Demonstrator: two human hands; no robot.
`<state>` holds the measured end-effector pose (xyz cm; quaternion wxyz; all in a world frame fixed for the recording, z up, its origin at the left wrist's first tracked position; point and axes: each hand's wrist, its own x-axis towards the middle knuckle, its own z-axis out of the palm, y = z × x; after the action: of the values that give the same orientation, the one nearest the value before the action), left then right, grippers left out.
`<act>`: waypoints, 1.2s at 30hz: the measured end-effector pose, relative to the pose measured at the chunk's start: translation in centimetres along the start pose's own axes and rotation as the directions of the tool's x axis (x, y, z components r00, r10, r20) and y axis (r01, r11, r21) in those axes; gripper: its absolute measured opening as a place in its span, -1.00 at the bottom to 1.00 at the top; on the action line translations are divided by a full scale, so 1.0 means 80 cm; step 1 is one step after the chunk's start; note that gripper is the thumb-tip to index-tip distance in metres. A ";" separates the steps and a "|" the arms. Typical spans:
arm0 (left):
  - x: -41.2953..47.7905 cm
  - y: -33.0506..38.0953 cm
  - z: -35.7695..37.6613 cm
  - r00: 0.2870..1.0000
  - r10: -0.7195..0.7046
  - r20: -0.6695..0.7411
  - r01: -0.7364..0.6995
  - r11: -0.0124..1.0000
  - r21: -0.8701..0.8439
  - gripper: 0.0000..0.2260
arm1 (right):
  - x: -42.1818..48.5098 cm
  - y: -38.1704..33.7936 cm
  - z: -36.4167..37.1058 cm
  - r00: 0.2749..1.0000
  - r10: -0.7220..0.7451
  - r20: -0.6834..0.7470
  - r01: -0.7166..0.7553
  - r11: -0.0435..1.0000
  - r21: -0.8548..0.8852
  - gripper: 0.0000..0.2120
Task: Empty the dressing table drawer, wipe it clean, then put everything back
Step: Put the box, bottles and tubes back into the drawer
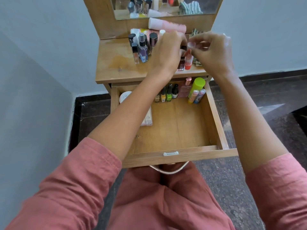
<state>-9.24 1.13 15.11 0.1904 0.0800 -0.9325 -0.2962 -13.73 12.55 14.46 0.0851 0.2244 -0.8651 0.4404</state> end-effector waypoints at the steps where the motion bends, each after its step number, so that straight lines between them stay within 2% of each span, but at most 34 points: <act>1: -0.003 -0.001 0.003 1.000 -0.001 -0.009 0.001 1.000 0.003 -0.88 | -0.006 0.002 -0.001 1.000 -0.005 0.004 0.005 1.000 -0.009 -0.82; 9: -0.050 -0.005 0.020 0.999 -0.003 0.044 0.005 0.999 -0.037 -0.86 | -0.051 0.018 0.003 0.999 0.013 0.047 -0.013 1.000 -0.007 -0.80; 19: -0.076 -0.015 0.059 0.960 -0.172 0.221 0.212 0.962 -0.174 -0.89 | -0.080 0.056 0.022 0.986 0.059 0.153 -0.044 0.994 -0.100 -0.82; 23: -0.078 -0.026 0.075 0.960 -0.178 0.216 0.202 0.975 -0.095 -0.85 | -0.084 0.066 0.031 0.978 0.042 0.204 -0.011 0.989 -0.151 -0.82; 29: -0.082 -0.039 0.099 0.960 -0.186 0.209 0.200 0.979 -0.047 -0.78 | -0.087 0.087 0.043 0.982 -0.008 0.190 0.064 0.954 -0.292 -0.85; 36: -0.082 -0.042 0.108 0.962 -0.180 0.204 0.185 0.983 -0.006 -0.78 | -0.088 0.098 0.050 0.985 -0.020 0.171 0.081 0.929 -0.360 -0.82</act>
<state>-6.59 4.64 4.63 0.0671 0.1326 -0.9318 -0.3310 -10.94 15.54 3.99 0.0652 0.2624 -0.9299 0.2493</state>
